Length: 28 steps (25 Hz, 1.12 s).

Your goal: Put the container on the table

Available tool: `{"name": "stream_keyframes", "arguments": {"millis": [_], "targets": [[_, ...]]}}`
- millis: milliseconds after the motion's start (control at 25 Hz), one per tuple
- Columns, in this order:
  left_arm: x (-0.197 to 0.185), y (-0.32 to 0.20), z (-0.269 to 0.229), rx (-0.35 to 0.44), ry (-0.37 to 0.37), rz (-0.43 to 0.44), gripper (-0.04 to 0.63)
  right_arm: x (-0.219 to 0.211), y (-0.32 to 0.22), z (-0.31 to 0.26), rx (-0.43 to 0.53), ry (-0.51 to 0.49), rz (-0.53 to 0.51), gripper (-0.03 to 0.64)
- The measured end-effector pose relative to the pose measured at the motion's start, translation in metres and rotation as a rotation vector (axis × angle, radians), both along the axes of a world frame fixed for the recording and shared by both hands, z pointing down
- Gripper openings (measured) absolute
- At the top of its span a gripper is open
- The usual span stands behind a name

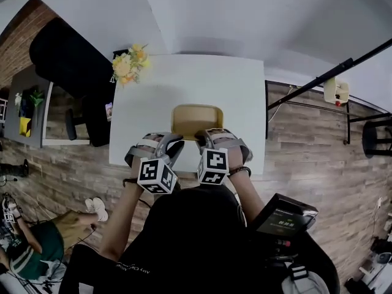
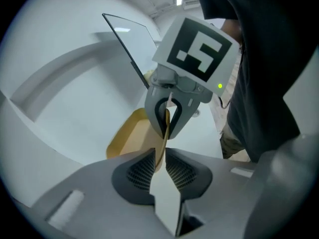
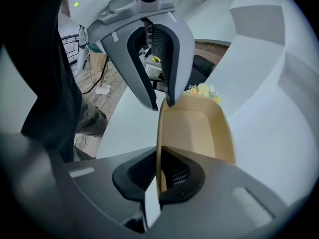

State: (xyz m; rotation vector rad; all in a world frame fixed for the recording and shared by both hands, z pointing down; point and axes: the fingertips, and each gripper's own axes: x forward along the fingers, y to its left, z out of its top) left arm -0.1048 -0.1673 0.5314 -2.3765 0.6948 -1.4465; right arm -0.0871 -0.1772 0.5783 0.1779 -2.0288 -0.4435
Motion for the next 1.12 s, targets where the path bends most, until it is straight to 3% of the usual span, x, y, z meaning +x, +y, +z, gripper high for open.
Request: {"name": "stream_keyframes", "arguments": {"millis": [200,400,560,800,1120], "targets": [[0.002,-0.018,0.026,0.006,-0.101,0.03,0.084,0.001,-0.003,0.0,0.011,0.02,-0.072,0.021],[-0.001,-0.026,0.051,-0.018,-0.166,0.055,0.021,-0.002,-0.011,0.004,0.058,0.042,-0.124,0.031],[-0.008,-0.035,0.06,0.001,-0.194,0.043,0.018,0.014,-0.021,0.01,0.089,0.075,-0.132,0.04],[-0.005,-0.038,0.061,0.051,-0.171,0.081,0.023,0.032,-0.032,0.027,0.077,0.1,-0.086,0.029],[-0.015,-0.039,0.082,0.002,-0.083,-0.011,0.051,0.027,-0.02,0.04,0.003,0.096,-0.035,0.029]]}}
